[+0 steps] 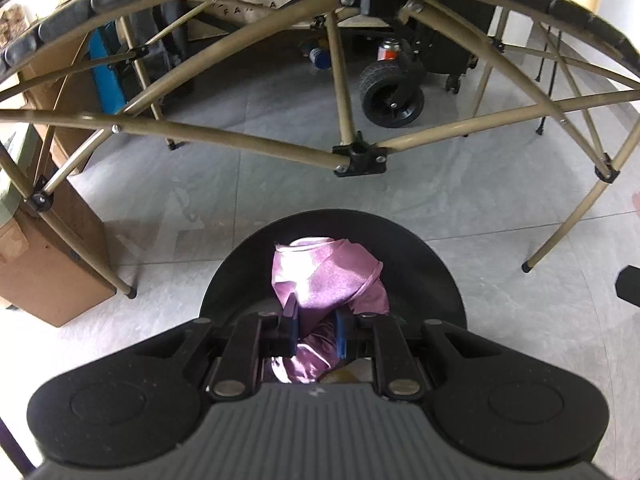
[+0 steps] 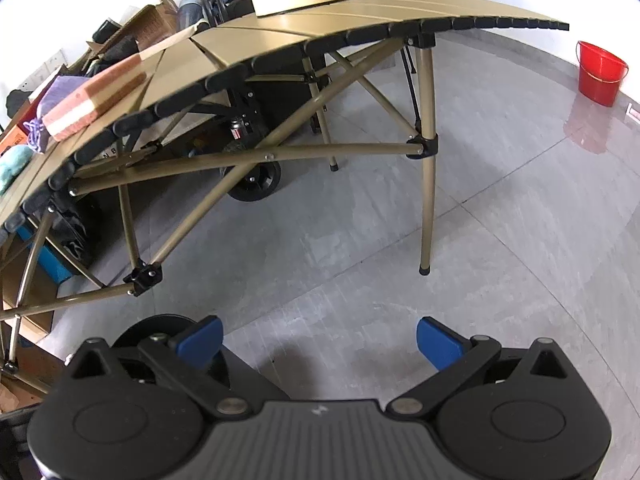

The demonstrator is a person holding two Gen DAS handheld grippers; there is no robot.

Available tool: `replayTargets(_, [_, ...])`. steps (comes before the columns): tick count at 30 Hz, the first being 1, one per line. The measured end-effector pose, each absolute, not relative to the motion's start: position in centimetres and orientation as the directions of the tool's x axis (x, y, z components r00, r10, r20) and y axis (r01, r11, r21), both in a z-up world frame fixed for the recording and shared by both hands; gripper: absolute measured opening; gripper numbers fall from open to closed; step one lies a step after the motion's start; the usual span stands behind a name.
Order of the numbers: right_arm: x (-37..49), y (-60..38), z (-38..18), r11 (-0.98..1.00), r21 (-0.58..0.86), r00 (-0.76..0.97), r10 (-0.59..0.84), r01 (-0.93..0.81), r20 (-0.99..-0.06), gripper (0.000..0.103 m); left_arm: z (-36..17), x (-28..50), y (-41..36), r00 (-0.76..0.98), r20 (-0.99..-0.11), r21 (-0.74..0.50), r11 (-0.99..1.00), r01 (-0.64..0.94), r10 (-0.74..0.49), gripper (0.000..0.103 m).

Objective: Collect trash
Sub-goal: 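Open left gripper over the bin to drop the pink scrunchie while right tool rises toward the table, then raise both tools from the bin back up to the table items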

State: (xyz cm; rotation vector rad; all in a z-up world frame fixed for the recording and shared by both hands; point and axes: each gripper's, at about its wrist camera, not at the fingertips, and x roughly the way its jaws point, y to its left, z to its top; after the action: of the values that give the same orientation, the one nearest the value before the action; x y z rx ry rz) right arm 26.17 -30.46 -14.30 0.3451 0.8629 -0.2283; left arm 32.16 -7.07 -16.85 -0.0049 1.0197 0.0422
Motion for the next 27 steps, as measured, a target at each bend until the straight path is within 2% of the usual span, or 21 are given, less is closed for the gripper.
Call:
replayTargets(11, [26.4,-29.7,-14.2,0.933,0.196,0.636,-0.044,0.302,-0.770,0.103,-17.7,32.5,-6.5,0.500,-0.865,0.018,0.998,-0.060,0.045,0.017])
replayTargets(13, [26.4,-29.7,-14.2,0.933,0.196,0.637,-0.045,0.303,-0.769,0.103,-17.6,32.5,-6.4,0.501,-0.864,0.015,0.998,-0.057,0.041,0.021])
replayTargets(14, [26.3,-29.8,-14.2,0.932,0.196,0.637,-0.048,0.306,-0.769,0.103,-17.5,32.5,-6.3,0.503,-0.864,0.011,0.998,-0.060,0.040,0.029])
replayTargets(15, [26.3,-29.9,-14.2,0.930,0.197,0.637,-0.050,0.310,-0.769,0.103,-17.3,32.4,-6.2,0.502,-0.864,0.006,0.998,-0.063,0.037,0.052])
replayTargets(16, [26.2,-30.0,-14.2,0.929,0.198,0.638,-0.051,0.314,-0.768,0.103,-17.2,32.4,-6.2,0.503,-0.864,0.004,0.998,-0.068,0.038,0.067])
replayTargets(17, [26.2,-30.0,-14.1,0.928,0.199,0.639,-0.052,0.315,-0.768,0.103,-17.1,32.3,-6.1,0.509,-0.860,0.006,0.997,-0.077,0.045,0.091])
replayTargets(18, [26.2,-30.0,-14.1,0.928,0.200,0.640,-0.052,0.315,-0.767,0.103,-16.9,32.2,-6.0,0.519,-0.853,0.012,0.996,-0.093,0.059,0.100])
replayTargets(27, [26.0,-29.9,-13.9,0.930,0.198,0.645,-0.053,0.311,-0.762,0.103,-16.6,32.0,-5.5,0.526,-0.850,-0.001,0.996,-0.086,0.045,0.103])
